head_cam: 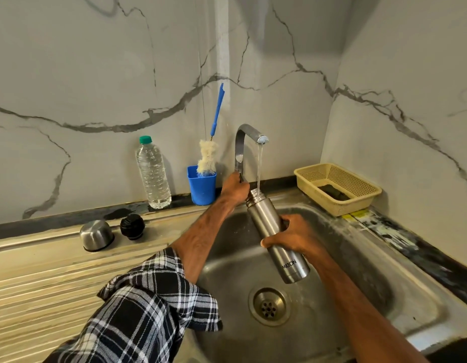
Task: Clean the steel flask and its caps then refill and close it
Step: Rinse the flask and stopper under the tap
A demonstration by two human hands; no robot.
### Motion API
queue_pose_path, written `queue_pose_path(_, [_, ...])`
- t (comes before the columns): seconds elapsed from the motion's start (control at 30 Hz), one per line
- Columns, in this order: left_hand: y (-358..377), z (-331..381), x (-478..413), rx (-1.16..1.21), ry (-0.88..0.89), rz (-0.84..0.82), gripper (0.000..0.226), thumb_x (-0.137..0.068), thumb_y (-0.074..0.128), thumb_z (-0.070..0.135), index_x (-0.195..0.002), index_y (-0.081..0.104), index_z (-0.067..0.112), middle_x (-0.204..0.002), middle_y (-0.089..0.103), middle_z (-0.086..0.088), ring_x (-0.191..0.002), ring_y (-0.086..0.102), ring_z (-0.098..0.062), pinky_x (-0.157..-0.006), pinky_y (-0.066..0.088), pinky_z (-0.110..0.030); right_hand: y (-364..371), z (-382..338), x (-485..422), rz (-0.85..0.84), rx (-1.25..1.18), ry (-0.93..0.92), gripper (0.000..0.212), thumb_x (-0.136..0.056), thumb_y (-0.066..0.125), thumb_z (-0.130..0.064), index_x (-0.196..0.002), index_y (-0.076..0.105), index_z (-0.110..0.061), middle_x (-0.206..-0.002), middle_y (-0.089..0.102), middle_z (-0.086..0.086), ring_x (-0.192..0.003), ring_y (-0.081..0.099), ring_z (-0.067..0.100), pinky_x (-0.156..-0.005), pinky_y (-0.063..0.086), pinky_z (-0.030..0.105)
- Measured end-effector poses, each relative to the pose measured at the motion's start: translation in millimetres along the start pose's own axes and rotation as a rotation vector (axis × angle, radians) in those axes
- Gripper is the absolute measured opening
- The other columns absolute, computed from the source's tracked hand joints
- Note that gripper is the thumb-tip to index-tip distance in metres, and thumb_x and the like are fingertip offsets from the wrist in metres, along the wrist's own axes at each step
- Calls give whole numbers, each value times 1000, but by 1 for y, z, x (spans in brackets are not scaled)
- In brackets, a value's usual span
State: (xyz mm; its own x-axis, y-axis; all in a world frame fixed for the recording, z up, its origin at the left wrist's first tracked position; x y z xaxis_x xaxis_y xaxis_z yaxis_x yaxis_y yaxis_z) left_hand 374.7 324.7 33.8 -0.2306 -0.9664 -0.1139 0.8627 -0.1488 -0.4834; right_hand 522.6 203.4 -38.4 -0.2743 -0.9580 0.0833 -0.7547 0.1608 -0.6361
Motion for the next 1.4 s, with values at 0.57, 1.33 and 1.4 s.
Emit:
queue_pose_path(0.57, [1, 0, 38, -287, 85, -275, 55, -93, 50, 2, -147, 44, 14, -144, 54, -9, -125, 55, -24, -103, 50, -40, 5, -16, 11, 61, 457, -84, 77, -63, 92, -29, -130, 57, -20, -124, 65, 5, -107, 62, 22, -90, 54, 34])
queue_pose_path(1.33, [-47, -31, 160, -369, 203, -201, 66, -76, 86, 28, -135, 58, 14, -121, 69, -1, -104, 66, -16, -90, 54, -28, 41, -176, 97, 187, 1388, -770, 44, -86, 74, -30, -129, 63, -33, -136, 59, 11, -133, 48, 29, -120, 22, 50])
queue_pose_path(1.4, [-48, -27, 161, -356, 215, -164, 70, -75, 87, 40, -132, 55, 15, -115, 66, 2, -97, 65, -15, -80, 53, -22, 43, -189, 108, 197, 1421, -816, 44, -87, 74, -27, -129, 63, -34, -135, 61, 10, -135, 47, 29, -122, 12, 55])
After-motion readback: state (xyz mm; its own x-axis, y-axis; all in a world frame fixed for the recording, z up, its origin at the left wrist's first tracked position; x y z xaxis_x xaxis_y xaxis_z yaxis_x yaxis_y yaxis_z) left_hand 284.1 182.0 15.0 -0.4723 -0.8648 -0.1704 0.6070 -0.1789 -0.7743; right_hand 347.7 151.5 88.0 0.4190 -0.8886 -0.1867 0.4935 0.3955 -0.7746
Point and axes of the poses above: each hand's wrist, its own x-axis away from the middle knuckle, its own y-axis out of the palm, z = x × y, the point moved 10 cm from there along -x, towards the middle knuckle
